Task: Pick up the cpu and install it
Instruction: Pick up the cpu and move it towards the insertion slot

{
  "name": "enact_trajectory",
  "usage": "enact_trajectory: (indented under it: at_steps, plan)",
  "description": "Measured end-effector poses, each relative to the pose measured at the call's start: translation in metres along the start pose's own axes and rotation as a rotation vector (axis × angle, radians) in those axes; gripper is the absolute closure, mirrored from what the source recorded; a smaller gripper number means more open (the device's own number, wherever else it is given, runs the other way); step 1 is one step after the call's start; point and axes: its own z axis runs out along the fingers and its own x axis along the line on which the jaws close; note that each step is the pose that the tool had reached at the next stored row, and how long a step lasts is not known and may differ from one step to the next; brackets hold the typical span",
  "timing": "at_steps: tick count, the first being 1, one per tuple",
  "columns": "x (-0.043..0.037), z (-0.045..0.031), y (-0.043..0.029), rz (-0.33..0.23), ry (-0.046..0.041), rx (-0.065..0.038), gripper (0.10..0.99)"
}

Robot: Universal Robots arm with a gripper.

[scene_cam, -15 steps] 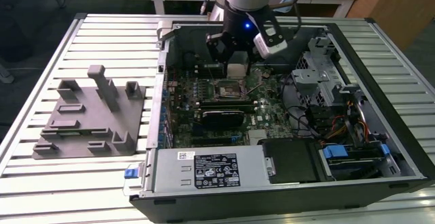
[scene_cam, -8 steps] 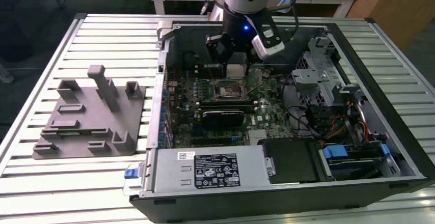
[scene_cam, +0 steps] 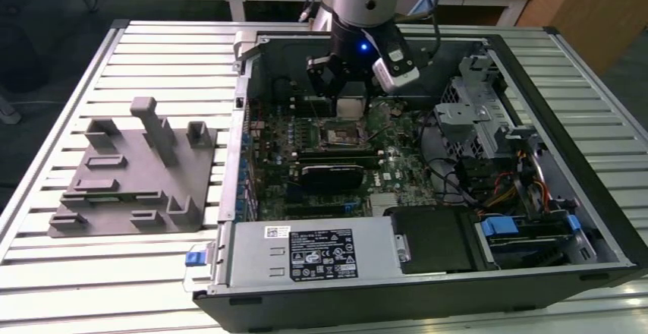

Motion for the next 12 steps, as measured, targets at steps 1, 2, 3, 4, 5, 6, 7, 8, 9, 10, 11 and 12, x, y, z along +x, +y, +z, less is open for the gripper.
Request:
enact_trajectory:
  at_steps: [1, 2, 3, 4, 5, 6, 7, 8, 9, 10, 11, 12]
  plan:
    - [0.0001, 0.0018, 0.0002, 0.000, -0.0012, 0.000, 0.545]
    - [0.0002, 0.0036, 0.0002, 0.000, -0.0021, 0.000, 0.545]
    - [0.0002, 0.0054, 0.0002, 0.000, -0.0025, 0.000, 0.545]
    - [0.0004, 0.0073, 0.0002, 0.000, -0.0028, 0.000, 0.545]
    - [0.0006, 0.0091, 0.0001, 0.000, -0.0029, 0.000, 0.545]
    - [0.0008, 0.0109, 0.0000, 0.000, -0.0030, 0.001, 0.545]
    - [0.0011, 0.0126, 0.0000, 0.000, -0.0030, 0.001, 0.545]
    - [0.0014, 0.0142, -0.0001, 0.000, -0.0031, 0.001, 0.545]
    - [0.0018, 0.0156, -0.0001, 0.000, -0.0030, 0.001, 0.545]
    - [0.0023, 0.0167, 0.0002, 0.000, -0.0031, 0.002, 0.545]
    - [0.0027, 0.0174, 0.0006, 0.000, -0.0030, 0.002, 0.545]
    - [0.0029, 0.0181, 0.0012, 0.000, -0.0030, 0.003, 0.545]
